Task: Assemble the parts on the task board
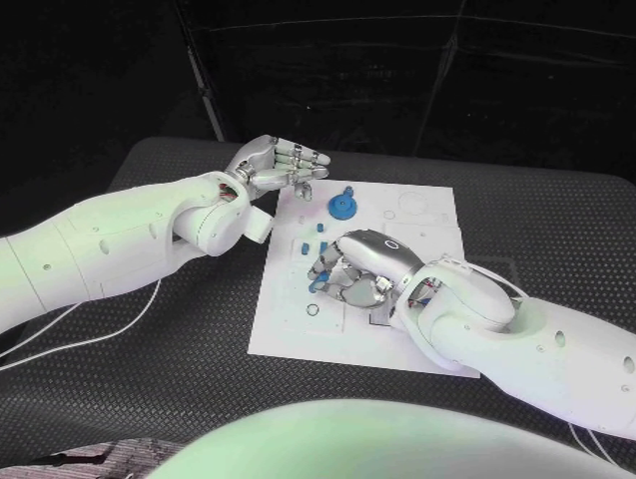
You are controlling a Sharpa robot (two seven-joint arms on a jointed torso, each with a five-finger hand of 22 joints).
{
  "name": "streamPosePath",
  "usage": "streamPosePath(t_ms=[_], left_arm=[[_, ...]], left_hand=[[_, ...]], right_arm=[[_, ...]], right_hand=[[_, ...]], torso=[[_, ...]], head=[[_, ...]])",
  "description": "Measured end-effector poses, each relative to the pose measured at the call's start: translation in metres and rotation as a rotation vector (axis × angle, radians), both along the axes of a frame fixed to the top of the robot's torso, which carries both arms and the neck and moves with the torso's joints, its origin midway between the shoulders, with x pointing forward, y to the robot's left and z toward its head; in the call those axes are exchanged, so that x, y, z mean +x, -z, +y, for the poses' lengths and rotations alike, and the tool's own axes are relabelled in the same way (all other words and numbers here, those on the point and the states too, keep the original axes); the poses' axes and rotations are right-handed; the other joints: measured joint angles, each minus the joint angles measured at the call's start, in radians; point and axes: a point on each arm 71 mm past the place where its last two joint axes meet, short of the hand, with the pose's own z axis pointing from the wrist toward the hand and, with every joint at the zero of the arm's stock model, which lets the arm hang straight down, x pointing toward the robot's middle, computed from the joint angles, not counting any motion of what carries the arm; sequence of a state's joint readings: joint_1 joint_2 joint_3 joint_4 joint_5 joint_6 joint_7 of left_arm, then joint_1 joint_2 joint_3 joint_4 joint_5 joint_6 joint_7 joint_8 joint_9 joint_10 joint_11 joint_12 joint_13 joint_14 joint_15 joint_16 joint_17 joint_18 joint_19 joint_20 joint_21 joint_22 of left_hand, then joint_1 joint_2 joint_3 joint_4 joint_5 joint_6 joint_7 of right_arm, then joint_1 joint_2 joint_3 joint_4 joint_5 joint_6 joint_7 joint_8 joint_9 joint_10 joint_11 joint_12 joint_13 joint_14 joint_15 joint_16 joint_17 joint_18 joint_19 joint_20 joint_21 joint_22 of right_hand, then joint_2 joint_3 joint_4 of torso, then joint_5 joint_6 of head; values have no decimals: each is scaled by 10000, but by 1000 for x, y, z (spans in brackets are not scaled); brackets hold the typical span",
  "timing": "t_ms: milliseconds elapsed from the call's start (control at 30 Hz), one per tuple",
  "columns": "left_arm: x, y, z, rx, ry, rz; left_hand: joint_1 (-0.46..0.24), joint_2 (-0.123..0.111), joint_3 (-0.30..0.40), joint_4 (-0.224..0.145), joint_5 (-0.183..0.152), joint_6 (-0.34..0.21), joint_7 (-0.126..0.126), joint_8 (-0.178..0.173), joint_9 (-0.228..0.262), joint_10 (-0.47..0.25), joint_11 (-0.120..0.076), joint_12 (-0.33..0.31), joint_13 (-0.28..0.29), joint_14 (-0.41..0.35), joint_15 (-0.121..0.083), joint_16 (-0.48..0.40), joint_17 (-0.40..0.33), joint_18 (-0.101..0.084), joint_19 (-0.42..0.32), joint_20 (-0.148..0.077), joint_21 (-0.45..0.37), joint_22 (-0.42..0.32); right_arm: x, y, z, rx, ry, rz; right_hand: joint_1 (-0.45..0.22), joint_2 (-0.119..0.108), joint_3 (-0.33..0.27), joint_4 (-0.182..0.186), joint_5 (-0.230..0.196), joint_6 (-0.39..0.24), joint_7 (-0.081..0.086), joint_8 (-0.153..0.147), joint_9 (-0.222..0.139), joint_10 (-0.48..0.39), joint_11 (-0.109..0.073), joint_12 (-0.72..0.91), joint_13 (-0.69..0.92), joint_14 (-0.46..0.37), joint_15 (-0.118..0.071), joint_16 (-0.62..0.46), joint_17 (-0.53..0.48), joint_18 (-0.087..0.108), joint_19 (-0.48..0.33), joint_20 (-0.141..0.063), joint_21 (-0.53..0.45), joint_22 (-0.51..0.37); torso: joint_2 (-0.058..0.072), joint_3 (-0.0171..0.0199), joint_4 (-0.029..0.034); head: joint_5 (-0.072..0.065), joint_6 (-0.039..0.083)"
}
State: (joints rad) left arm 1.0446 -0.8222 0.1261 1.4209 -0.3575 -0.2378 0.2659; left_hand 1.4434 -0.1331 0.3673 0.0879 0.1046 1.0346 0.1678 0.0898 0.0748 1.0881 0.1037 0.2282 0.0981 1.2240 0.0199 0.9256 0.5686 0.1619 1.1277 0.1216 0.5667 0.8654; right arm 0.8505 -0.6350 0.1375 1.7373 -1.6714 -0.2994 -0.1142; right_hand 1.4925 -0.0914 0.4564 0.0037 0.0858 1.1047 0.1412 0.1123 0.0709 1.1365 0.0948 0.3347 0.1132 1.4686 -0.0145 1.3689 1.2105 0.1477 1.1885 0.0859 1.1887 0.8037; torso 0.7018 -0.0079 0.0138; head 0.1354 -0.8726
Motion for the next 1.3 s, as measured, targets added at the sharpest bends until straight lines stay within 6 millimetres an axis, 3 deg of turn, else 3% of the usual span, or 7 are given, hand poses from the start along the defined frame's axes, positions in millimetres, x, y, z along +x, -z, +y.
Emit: streamPosePath(t_ms=[333, 1300], left_arm=[[1, 1, -1, 3, 52, 60], [2, 2, 0, 20, 66, 114]], left_hand=[[0, 0, 0, 0, 0, 0, 0, 0, 1, -22, 22, 0, -1, 0, 0, 0, -12, 0, 0, 0, 0, -9], [1, 0, -28, 28, 0, 0, 0, 0, 2, -74, 1, 0, 7, -35, 35, 0, -10, -1, 0, 0, 0, -21]], right_arm=[[-6, 14, 6, -424, -432, 177], [-5, 27, 10, -1391, -699, 5]], right_hand=[[-3, -3, -1, -1, 3, 0, 0, 0, 1, 0, 0, 20, -1, 0, 0, 0, 0, 0, 0, 0, 0, 0], [-74, -73, 11, -16, 37, 31, 31, 1, 2, 0, 0, 2, 61, 0, 0, -1, 0, 1, -1, 0, 42, 19]], torso=[[-2, 12, 0], [-8, 6, -9]], head=[[139, -2], [113, -3]])
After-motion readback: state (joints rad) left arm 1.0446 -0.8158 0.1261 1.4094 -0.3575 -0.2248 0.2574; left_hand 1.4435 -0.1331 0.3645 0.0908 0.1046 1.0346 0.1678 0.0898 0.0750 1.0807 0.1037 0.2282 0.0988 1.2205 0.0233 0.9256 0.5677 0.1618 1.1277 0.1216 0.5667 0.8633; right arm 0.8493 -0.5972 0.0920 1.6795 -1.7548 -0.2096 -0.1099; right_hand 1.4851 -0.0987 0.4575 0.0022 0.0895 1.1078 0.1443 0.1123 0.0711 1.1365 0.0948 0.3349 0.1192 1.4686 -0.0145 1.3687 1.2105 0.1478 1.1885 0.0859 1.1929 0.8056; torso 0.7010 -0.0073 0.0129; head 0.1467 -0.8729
